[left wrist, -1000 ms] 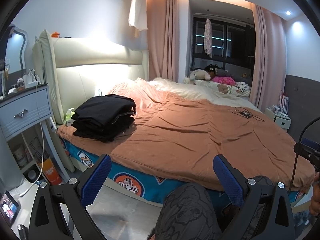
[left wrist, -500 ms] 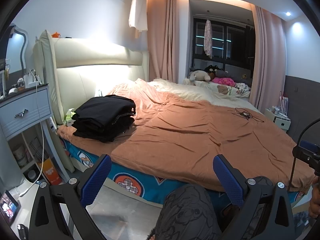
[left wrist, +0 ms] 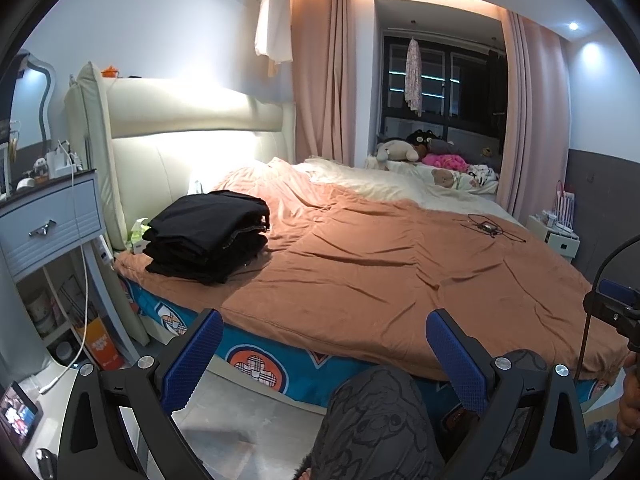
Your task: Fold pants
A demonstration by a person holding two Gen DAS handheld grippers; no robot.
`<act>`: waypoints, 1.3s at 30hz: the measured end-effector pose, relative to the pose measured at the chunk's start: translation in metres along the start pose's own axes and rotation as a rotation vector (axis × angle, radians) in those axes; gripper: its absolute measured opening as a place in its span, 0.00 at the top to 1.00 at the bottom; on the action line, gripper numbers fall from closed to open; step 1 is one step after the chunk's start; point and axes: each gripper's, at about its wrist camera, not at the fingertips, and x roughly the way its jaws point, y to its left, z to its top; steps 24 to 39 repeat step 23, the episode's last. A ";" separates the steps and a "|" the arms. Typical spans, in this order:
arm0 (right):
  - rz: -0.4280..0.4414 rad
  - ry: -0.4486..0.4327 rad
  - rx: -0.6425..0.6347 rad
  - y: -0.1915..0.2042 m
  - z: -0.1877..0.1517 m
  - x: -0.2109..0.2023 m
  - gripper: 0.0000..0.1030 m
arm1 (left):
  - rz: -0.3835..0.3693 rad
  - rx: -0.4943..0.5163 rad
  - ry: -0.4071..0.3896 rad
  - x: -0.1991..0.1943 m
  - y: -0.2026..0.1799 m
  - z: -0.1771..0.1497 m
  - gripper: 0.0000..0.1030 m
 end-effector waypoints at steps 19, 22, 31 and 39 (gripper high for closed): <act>-0.010 -0.004 0.002 0.001 -0.003 -0.006 0.00 | -0.006 0.019 -0.023 -0.009 -0.003 0.002 0.00; -0.013 -0.004 0.002 0.003 -0.002 -0.006 0.00 | -0.014 0.018 -0.027 -0.011 -0.002 0.003 0.00; -0.012 -0.004 0.002 0.003 -0.002 -0.006 0.00 | -0.015 0.018 -0.028 -0.011 -0.002 0.003 0.00; -0.012 -0.004 0.002 0.003 -0.002 -0.006 0.00 | -0.015 0.018 -0.028 -0.011 -0.002 0.003 0.00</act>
